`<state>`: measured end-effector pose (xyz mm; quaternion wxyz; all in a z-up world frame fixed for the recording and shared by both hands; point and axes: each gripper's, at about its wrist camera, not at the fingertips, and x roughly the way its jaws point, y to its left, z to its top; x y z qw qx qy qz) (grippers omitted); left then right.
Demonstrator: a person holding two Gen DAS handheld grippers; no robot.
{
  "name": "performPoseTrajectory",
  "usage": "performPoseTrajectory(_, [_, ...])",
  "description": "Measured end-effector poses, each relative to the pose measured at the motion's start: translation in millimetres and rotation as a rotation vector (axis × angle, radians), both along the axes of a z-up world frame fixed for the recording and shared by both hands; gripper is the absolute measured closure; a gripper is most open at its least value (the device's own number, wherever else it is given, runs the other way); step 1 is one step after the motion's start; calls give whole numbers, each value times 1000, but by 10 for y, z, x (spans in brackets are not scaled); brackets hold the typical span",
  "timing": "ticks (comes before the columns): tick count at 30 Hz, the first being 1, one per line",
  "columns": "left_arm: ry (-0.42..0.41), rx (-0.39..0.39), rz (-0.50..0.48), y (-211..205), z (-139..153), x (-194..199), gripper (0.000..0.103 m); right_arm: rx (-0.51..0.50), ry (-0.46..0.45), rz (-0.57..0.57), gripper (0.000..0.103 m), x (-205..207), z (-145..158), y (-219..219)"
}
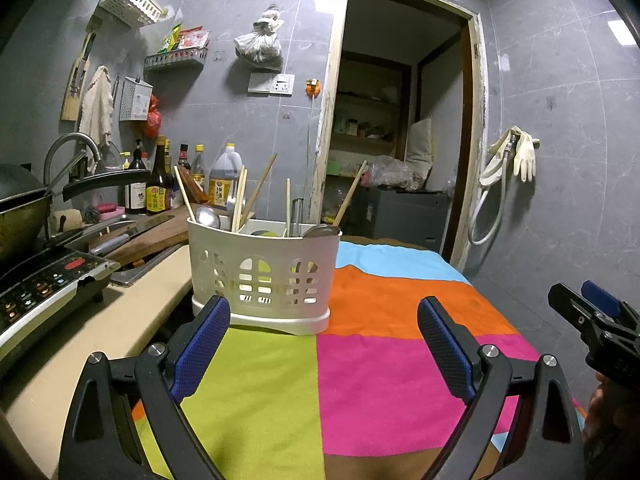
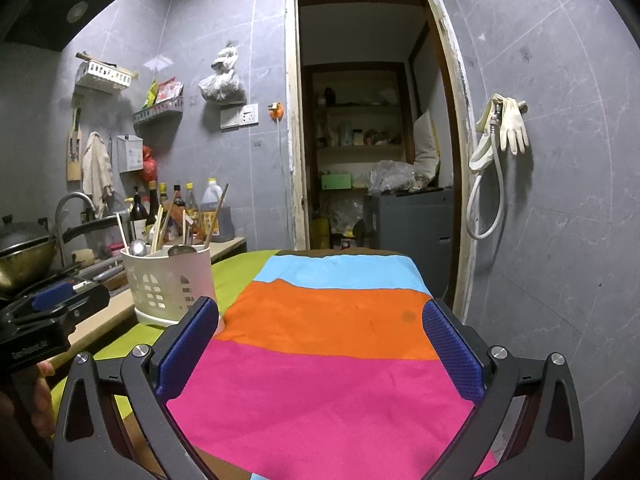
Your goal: Organize utensils
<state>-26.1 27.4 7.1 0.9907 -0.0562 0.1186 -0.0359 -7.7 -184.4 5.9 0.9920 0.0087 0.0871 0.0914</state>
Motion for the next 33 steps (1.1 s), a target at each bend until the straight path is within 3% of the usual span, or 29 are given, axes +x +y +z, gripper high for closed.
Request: performPoseTrajectory(33, [10, 10, -7, 35, -32, 25, 11, 4, 8, -1, 0, 13, 16, -11])
